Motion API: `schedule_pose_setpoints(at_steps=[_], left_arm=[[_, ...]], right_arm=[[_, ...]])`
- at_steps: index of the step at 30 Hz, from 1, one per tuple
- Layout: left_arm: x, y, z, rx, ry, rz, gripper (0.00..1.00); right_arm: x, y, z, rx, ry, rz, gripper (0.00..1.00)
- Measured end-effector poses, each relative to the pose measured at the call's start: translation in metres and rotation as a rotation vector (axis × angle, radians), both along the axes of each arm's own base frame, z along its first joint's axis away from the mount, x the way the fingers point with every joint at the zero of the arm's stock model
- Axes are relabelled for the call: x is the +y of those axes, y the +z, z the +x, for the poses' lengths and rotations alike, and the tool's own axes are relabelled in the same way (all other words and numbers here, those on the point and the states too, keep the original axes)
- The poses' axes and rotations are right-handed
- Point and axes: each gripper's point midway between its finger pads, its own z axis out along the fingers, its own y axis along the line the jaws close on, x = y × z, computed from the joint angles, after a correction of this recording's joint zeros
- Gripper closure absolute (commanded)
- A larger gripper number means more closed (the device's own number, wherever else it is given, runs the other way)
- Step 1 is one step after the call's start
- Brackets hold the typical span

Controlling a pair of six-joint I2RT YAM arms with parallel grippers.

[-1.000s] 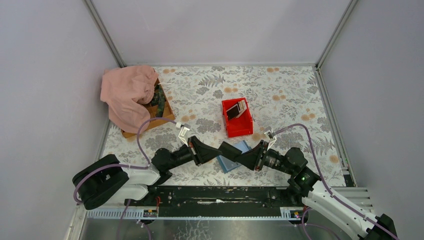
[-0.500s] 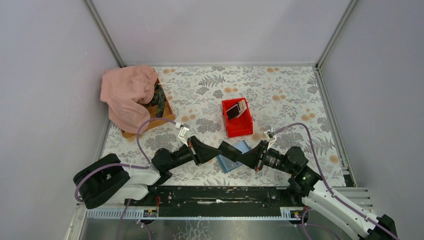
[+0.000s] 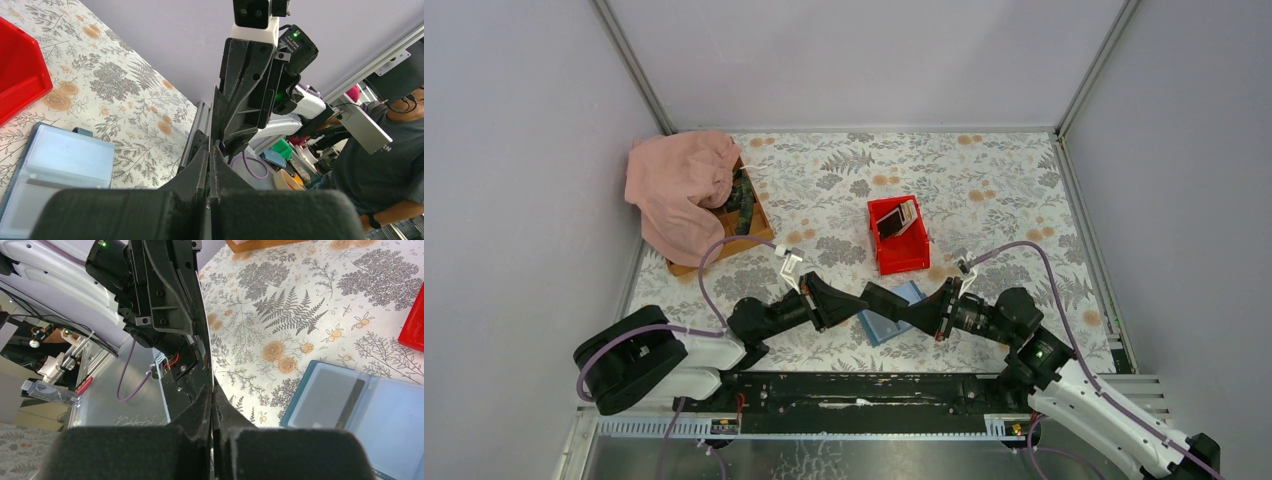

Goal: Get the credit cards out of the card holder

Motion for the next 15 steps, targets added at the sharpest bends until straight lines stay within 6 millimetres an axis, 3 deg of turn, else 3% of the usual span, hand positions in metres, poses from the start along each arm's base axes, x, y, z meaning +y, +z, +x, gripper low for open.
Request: schedule_pose_setpoints(at_steps=[15], left_arm=[[0.0, 0.0, -0.001, 0.004, -0.004, -0.02, 0.97]], right_arm=[[-0.002, 0.016, 0.01, -0.052, -0.029, -0.08, 1.0]])
